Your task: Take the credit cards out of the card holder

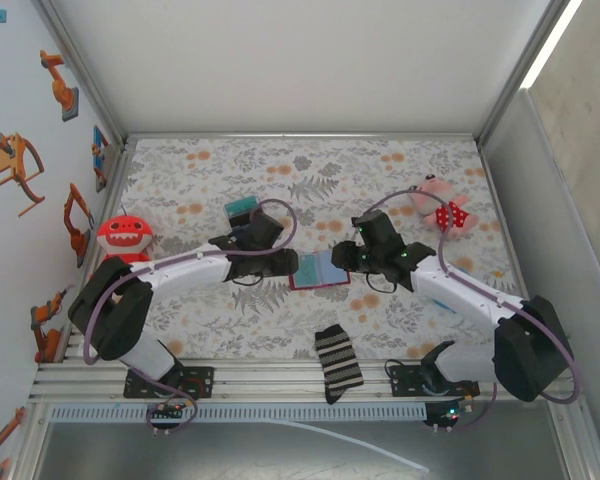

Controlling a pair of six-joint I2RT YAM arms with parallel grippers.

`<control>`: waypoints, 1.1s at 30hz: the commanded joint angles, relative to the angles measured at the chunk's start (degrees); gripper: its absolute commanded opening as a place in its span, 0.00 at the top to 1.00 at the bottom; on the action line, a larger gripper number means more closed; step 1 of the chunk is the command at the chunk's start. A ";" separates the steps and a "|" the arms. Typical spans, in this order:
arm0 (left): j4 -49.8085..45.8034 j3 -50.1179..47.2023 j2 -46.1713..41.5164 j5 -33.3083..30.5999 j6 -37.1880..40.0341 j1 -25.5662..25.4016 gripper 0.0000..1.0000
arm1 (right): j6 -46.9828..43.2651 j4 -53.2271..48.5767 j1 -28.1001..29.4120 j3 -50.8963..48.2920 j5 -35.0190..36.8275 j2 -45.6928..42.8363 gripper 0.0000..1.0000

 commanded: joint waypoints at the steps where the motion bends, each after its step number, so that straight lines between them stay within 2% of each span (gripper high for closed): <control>1: 6.05 -1.74 0.71 -0.69 -0.24 -0.56 0.50 | 2.13 5.48 -0.63 -1.01 -5.84 1.89 0.69; 5: 8.99 -2.11 2.74 -1.02 -0.75 -0.57 0.56 | 2.40 8.15 -0.64 -1.01 -9.19 4.72 0.73; 13: 9.65 -1.51 5.75 -2.00 -0.25 -0.39 0.60 | 3.39 11.93 -0.64 -1.69 -12.01 9.65 0.81; 29: 8.62 0.26 10.18 -0.95 1.00 -0.13 0.76 | 6.09 18.06 -0.68 -3.73 -14.12 18.14 0.83; 33: 8.31 0.43 10.42 -0.93 1.02 -0.17 0.77 | 6.75 19.72 -0.72 -3.90 -15.02 19.46 0.83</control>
